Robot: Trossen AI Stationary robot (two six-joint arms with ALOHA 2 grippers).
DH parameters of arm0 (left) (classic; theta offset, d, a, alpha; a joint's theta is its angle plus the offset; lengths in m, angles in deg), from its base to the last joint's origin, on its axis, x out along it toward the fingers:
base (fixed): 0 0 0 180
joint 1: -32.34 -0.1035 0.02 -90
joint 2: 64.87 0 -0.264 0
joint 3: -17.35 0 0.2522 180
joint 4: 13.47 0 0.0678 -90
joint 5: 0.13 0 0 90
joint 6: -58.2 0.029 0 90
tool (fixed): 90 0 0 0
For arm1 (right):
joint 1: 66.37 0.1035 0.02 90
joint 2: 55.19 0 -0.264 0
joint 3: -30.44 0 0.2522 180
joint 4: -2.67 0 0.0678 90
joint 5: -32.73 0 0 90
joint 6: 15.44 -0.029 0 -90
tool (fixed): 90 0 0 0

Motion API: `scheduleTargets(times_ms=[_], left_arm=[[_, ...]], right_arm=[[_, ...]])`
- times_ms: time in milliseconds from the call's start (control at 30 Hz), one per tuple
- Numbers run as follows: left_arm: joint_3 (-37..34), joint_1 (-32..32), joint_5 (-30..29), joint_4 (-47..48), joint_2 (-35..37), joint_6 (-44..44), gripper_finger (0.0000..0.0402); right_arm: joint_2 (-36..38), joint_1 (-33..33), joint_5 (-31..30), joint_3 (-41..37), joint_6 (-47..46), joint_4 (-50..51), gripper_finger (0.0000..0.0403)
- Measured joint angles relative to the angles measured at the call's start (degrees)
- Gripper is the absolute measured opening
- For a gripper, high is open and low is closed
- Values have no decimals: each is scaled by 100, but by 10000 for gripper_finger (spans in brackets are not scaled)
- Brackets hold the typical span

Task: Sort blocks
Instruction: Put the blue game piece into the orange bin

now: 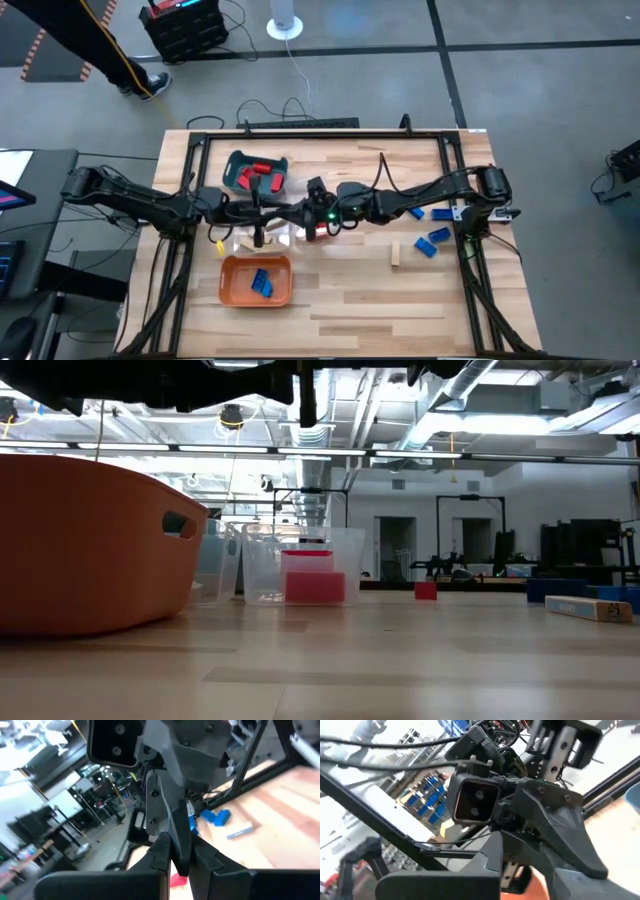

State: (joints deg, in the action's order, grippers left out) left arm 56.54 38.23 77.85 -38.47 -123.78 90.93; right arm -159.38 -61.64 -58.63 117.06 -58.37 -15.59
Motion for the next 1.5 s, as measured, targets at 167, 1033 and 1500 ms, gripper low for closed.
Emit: scheduleTargets(times_ms=[167, 1033, 1500], left_arm=[[0, 2, 295, -96, 2, -1024, 26], [0, 7, 574, -319, 2, -2291, 42], [24, 4, 478, -105, 17, -2283, 197]], right_arm=[[9, 4, 254, 0, 819, 159, 16], [9, 168, 230, -2, 4666, 747, 8], [-17, 188, 298, -24, 4434, 955, 50]])
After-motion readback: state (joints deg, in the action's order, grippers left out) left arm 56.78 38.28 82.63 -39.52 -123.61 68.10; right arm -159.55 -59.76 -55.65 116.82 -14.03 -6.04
